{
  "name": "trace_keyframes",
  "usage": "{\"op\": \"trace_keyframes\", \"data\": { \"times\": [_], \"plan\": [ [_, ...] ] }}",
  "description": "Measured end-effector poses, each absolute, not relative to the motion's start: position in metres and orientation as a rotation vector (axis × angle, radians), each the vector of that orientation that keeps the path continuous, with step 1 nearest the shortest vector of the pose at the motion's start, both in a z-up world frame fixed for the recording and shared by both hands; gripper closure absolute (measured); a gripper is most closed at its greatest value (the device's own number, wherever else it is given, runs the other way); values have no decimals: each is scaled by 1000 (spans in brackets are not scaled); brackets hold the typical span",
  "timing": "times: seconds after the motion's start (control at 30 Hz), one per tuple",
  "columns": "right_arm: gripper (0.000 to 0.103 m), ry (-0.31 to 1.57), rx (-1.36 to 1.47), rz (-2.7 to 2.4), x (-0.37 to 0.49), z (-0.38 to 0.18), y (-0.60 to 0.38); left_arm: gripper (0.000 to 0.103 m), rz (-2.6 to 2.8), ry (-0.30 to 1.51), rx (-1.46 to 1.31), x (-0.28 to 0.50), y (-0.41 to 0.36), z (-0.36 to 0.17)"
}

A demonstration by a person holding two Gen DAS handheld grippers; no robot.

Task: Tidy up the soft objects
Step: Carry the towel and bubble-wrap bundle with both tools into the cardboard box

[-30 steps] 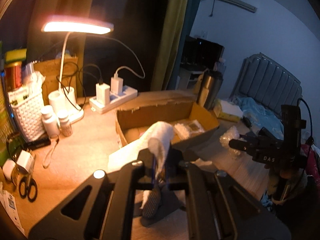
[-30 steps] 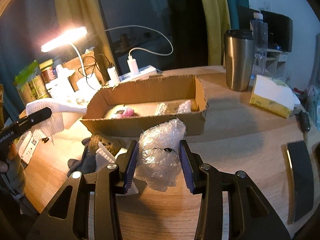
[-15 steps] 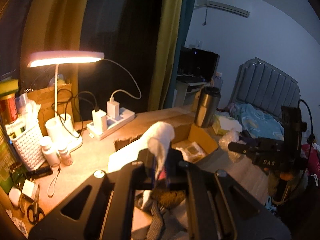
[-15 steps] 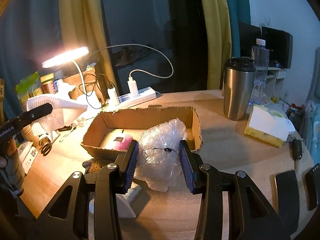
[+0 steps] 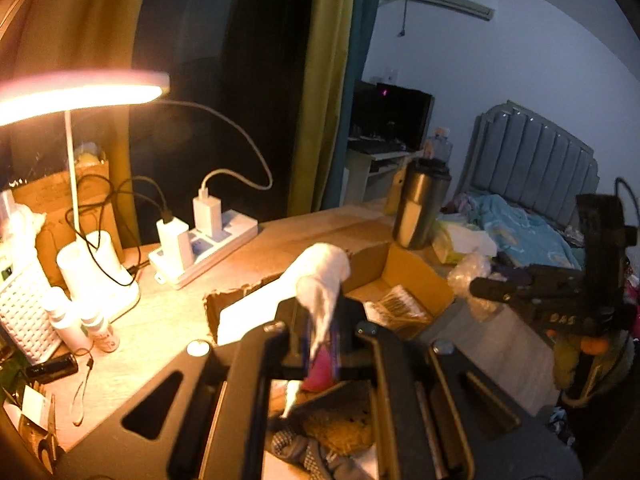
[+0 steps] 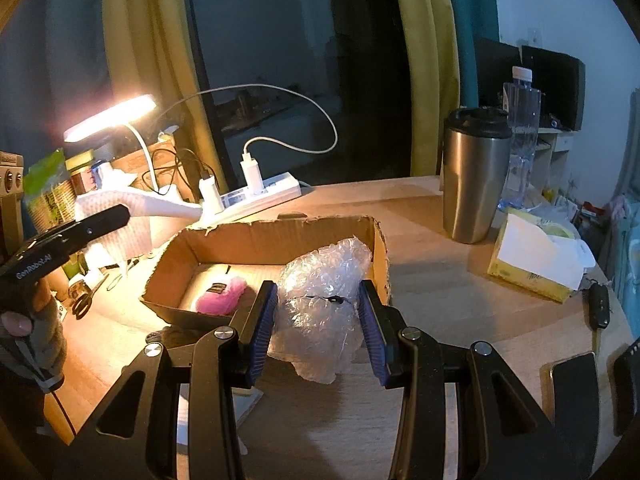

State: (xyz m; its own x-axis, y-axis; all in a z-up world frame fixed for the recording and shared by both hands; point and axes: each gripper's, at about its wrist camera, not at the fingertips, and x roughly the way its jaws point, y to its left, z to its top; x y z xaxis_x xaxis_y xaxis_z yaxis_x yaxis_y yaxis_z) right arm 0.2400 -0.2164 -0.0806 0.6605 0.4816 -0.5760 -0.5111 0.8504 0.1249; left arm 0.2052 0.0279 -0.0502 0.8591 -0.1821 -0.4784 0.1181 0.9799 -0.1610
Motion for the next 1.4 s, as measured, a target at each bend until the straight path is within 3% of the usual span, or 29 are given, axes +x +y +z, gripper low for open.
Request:
{"op": "trace_keyframes", "data": {
  "times": [0.53,1.03,1.1,1.2,1.27,1.4],
  "plan": [
    [59,689,-51,568,266,-99,-205,94,-66,721,-117,245,37,-130],
    [59,716,-119,646,281,-104,-143,80,-130,680,-141,239,38,-129],
    [59,722,-127,650,283,-106,-135,75,-140,678,-155,237,40,-129],
    [59,743,-135,645,287,-114,-123,60,-149,662,-184,232,43,-125],
    [59,762,-135,641,291,-121,-116,34,-148,646,-202,229,46,-121],
    [59,786,-131,647,294,-131,-102,32,-143,622,-229,223,53,-113]
  ]
}}
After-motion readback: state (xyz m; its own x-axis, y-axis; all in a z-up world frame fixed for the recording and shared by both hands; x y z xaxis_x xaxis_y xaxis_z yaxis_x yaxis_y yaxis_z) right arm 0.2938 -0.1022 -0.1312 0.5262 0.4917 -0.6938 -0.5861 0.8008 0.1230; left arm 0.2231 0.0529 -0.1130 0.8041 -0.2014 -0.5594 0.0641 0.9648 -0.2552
